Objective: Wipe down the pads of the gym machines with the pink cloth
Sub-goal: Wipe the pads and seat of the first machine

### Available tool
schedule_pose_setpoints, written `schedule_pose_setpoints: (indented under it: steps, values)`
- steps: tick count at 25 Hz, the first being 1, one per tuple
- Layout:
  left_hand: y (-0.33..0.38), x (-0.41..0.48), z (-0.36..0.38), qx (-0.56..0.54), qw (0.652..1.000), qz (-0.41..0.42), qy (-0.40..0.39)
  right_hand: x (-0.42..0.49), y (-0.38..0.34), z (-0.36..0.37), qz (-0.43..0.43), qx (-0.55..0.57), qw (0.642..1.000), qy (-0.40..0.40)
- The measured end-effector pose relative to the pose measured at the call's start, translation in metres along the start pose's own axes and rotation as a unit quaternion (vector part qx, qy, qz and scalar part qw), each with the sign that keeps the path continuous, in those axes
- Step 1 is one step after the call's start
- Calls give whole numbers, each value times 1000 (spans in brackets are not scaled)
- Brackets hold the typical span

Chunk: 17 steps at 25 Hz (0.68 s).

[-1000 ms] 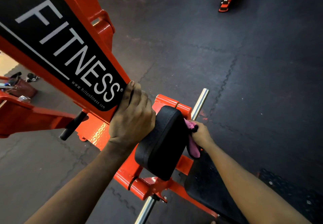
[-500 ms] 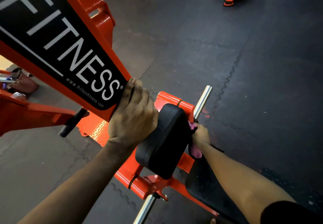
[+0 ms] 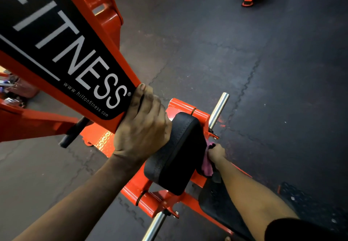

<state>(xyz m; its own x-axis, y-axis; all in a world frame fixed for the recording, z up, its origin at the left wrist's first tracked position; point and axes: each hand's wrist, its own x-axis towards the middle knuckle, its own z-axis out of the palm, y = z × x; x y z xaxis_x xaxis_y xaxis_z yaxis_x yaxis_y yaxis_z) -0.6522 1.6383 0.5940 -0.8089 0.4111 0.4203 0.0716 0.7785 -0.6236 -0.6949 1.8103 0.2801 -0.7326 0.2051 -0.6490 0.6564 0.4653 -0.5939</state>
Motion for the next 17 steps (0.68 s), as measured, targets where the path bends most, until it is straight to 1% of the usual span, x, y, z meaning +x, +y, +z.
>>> schedule_pose_setpoints:
  steps: [3, 5, 8, 11, 13, 15, 17]
  values:
    - [-1, -1, -1, -5, 1000, 2, -4, -14, -19, -17, -44, 61, 996, 40]
    - [-1, -2, -1, 0, 1000, 7, -9, -29, -41, -32, -82, 46, 994, 53]
    - [-2, -2, 0, 10, 999, 15, -38, -57, -74, -50, -136, 31, 988, 71]
    - [-3, -3, -2, 7, 998, 18, -58, -84, -89, -62, -170, 88, 976, 101]
    - [-4, -4, -6, 3, 997, 27, -69, -106, -94, -70, -196, 138, 966, 96]
    - [-6, -5, -11, -25, 997, 42, -64, -129, -98, -81, -219, 193, 952, 88]
    - [-9, -9, -17, -113, 992, 47, -29, -156, -99, -94, -261, 248, 930, 71]
